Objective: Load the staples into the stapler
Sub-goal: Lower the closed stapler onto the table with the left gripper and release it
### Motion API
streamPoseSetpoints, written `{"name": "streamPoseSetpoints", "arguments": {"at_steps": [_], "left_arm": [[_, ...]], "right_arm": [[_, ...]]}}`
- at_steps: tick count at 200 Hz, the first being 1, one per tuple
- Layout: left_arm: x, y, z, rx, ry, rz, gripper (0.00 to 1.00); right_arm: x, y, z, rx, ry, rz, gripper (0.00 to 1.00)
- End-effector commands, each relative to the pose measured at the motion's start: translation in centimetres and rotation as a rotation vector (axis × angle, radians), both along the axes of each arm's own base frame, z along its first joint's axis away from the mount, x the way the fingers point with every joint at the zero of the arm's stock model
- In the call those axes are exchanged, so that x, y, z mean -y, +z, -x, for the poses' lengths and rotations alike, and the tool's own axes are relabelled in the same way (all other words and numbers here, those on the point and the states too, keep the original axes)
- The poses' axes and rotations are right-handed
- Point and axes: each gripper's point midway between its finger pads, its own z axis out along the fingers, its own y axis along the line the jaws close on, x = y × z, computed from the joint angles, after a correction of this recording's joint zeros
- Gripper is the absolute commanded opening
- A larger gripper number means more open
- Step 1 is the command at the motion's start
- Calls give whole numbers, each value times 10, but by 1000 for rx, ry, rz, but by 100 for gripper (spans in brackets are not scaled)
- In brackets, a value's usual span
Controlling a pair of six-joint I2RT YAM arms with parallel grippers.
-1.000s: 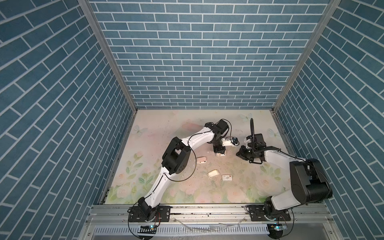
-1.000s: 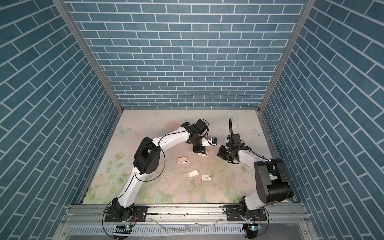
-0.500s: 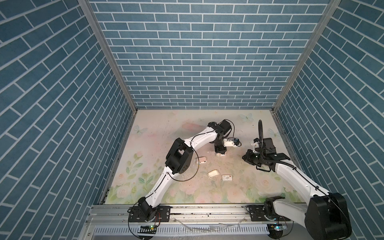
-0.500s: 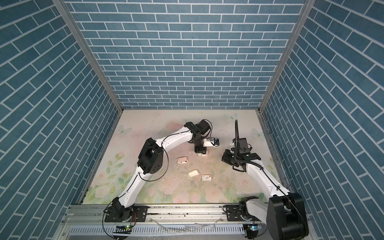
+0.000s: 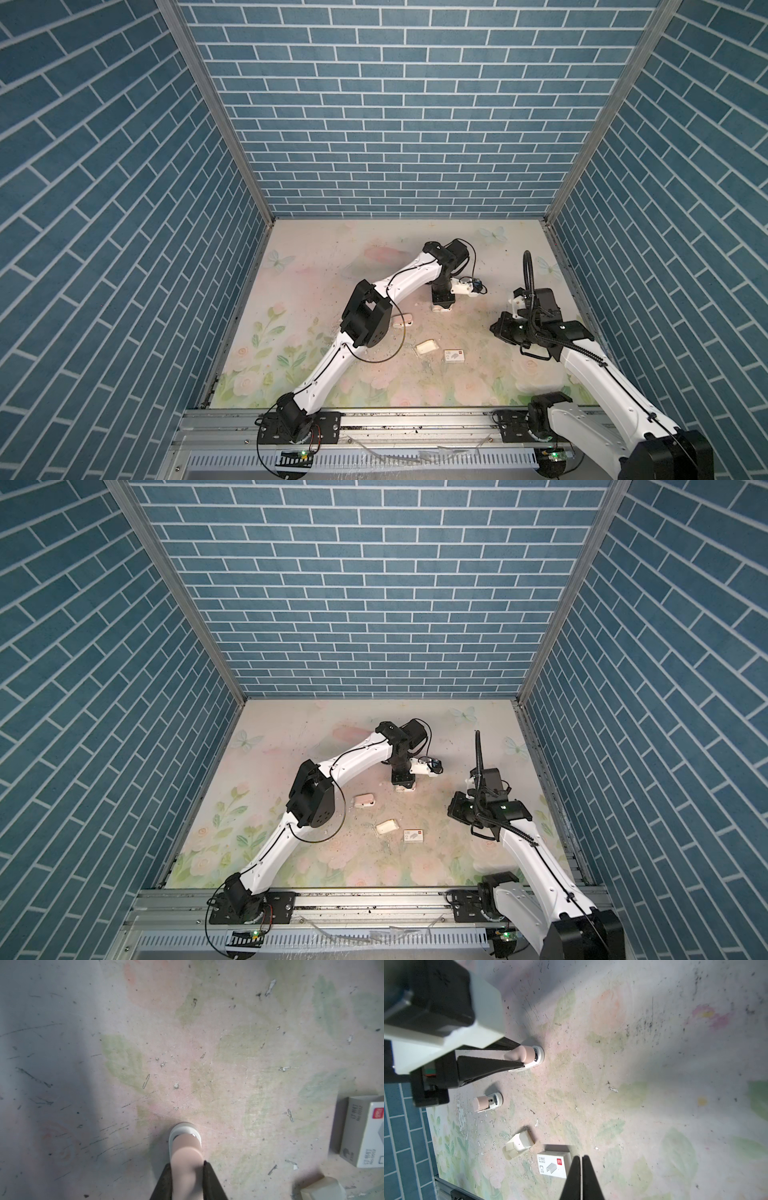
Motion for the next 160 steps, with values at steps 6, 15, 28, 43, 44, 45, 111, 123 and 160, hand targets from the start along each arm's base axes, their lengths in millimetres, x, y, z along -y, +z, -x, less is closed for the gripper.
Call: {"name": "streamPoseSetpoints", "arguments": {"at_steps": [6,15,28,43,44,45,111,123,160], "left_arm": [[-39,-83,51,-191,-70,-267,8],[-39,-83,52,-195,-70,-270,8],[-40,-83,53,-200,-69,-276,8],[-41,-81,55,-212,-70,-288,9],[-41,-81,55,-213,-70,-289,9],[-41,-81,55,-214,-70,-289,9],[-47,-78,76,-302,-65,-313,9],[-49,-82,79,-311,-65,-326,9],[-56,-97,85,-311,-83,-391,9]], "right_arm": [[1,-6,10,-43,-10,-6,7],[1,-6,10,-42,-9,-7,7],[0,-5,9,-40,-7,-10,7],[-1,-5,8,-40,-5,-14,7],[-1,-5,8,-39,-5,-14,7],[-1,-4,7,-38,-5,-15,7],[-2,-4,6,-30,1,-21,7],[-2,-4,7,-30,0,-22,7],[-1,-6,9,-35,-2,-21,7]]}}
